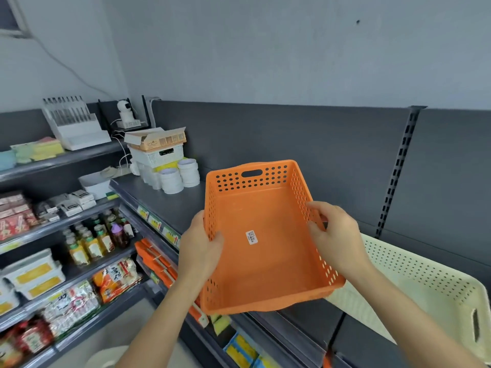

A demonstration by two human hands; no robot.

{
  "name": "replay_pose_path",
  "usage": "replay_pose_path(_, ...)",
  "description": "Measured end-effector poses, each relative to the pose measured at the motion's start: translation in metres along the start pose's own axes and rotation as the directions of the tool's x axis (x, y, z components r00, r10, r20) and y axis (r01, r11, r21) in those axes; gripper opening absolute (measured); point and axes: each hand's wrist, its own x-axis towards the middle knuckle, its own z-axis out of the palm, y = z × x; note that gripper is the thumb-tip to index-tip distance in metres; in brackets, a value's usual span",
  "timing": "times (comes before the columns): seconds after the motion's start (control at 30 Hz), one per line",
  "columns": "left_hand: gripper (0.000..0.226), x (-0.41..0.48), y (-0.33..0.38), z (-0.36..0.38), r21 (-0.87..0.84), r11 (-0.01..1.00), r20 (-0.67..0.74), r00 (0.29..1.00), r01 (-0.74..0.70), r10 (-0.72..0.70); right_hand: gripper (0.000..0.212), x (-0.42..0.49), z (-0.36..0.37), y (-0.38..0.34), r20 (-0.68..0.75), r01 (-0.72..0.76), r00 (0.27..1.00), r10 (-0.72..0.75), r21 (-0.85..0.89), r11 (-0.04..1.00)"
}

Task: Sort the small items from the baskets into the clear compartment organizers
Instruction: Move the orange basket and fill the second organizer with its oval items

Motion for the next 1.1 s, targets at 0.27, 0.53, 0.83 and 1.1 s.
replay_pose_path(0.27, 0.036, 0.067, -0.034, 0.023, -0.043, 0.997, -0.038, 0.997, 0.069, -0.071, 0.044, 0.094, 0.055, 0.013, 0.279, 0.026, 0.96, -0.009, -0.056, 0.998)
replay_pose_path(0.53, 0.022, 0.119, -0.072, 0.053, -0.104, 0.987, 0.161, 0.981, 0.122, -0.104, 0.045, 0.16, 0.115, 0.036, 0.378, -0.135, 0.91, 0.173, -0.125, 0.983)
replay_pose_path(0.83, 0.011, 0.173, -0.118, 0.056, -0.088, 0.993, 0.323, 0.945, 0.081, -0.049, 0.041, 0.186, 0.163, 0.044, 0.353, -0.284, 0.882, 0.313, -0.132, 0.95)
replay_pose_path(1.1, 0.069, 0.22, -0.155, 0.04, 0.096, 0.949, 0.504, 0.837, -0.3, 0.213, 0.034, 0.173, 0.166, 0.038, 0.261, -0.264, 0.91, 0.323, -0.235, 0.935)
